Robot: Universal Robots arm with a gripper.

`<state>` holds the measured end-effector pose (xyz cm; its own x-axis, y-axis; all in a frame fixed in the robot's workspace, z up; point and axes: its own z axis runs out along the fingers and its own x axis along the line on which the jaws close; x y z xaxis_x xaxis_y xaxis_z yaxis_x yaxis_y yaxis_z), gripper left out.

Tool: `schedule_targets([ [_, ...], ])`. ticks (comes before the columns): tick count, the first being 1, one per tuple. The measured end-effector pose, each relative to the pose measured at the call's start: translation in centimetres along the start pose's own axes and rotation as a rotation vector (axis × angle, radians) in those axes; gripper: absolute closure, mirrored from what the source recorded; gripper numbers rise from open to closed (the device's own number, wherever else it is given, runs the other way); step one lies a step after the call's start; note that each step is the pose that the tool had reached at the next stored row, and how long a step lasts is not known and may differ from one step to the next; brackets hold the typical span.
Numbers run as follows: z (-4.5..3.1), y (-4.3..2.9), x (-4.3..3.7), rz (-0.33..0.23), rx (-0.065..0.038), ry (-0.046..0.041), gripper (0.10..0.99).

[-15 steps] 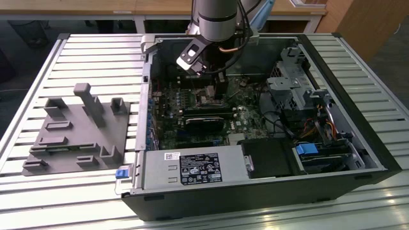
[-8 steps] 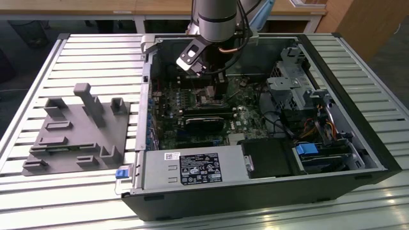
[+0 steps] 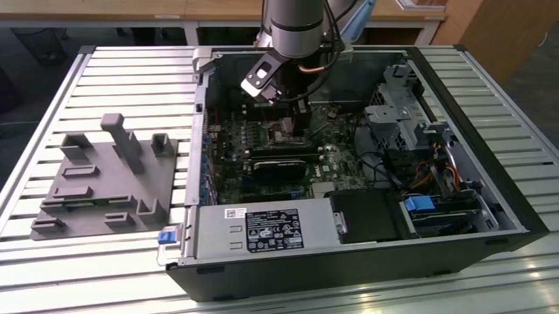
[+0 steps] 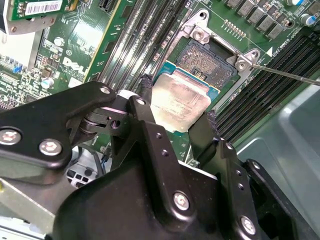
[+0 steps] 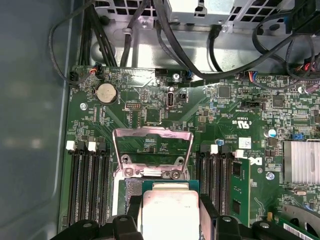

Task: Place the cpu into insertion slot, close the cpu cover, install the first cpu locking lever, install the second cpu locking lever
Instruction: 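Place the cpu into insertion slot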

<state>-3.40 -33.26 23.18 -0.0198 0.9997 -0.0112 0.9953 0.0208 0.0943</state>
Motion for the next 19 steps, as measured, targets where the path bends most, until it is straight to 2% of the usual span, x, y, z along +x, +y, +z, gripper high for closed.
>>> schedule_targets([
  [10, 0.28, -0.05, 0.13, 0.000, 0.000, 0.0000, 0.545],
  [16, 0.81, -0.43, 0.32, 0.003, 0.000, -0.0012, 0.545],
  [19, 1.18, -0.62, 0.71, 0.003, 0.000, -0.0015, 0.545],
])
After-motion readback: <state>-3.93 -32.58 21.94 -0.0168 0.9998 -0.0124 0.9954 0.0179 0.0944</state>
